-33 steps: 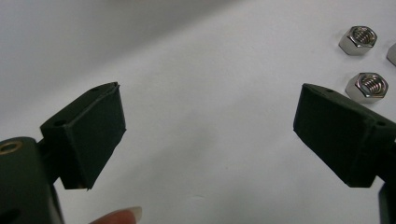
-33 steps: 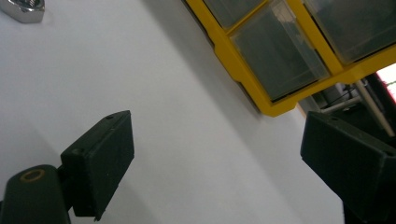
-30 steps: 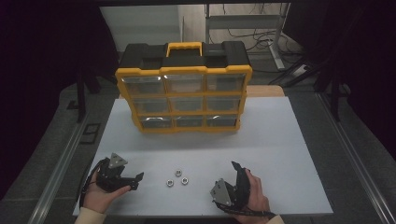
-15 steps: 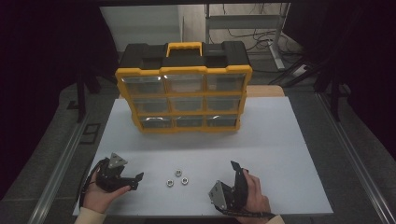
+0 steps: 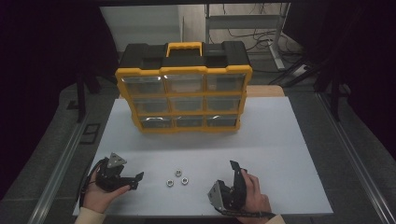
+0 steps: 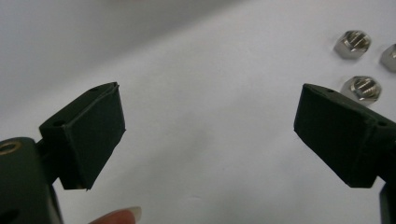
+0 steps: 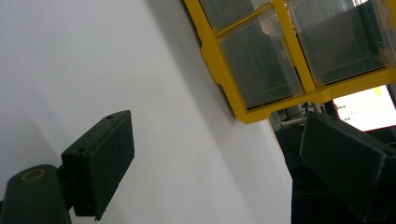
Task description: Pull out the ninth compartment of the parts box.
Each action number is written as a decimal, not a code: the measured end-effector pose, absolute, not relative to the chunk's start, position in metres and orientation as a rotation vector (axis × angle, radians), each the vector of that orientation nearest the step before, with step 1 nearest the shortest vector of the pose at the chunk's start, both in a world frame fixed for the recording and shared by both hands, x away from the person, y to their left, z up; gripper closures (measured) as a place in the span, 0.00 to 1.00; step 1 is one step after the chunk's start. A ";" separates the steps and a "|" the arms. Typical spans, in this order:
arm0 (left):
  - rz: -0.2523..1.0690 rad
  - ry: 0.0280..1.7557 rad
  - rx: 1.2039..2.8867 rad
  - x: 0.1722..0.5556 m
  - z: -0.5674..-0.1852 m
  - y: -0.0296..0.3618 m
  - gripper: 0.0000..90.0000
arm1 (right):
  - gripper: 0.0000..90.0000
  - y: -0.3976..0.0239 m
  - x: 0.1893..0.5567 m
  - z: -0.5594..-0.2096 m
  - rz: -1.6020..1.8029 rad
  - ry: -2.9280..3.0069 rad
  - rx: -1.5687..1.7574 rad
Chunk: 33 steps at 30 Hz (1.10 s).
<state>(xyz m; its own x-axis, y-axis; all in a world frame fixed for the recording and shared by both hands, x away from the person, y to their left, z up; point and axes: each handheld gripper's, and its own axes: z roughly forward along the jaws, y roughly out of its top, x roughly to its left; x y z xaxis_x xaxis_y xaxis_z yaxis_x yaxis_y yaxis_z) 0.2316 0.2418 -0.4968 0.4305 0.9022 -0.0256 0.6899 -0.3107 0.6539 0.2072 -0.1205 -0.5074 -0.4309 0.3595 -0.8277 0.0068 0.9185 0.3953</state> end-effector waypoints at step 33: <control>0.496 1.327 2.050 0.234 -0.495 0.243 0.11 | 0.13 -0.119 0.216 -0.511 0.363 1.964 0.233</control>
<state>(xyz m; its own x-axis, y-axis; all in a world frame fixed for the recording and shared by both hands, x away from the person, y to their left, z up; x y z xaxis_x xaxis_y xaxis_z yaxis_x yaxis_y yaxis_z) 0.2344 0.2429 -0.4954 0.4197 0.9072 -0.0279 0.6665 -0.2872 0.6880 0.2155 -0.1191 -0.5110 -0.4071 0.3248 -0.8537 -0.0015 0.9344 0.3562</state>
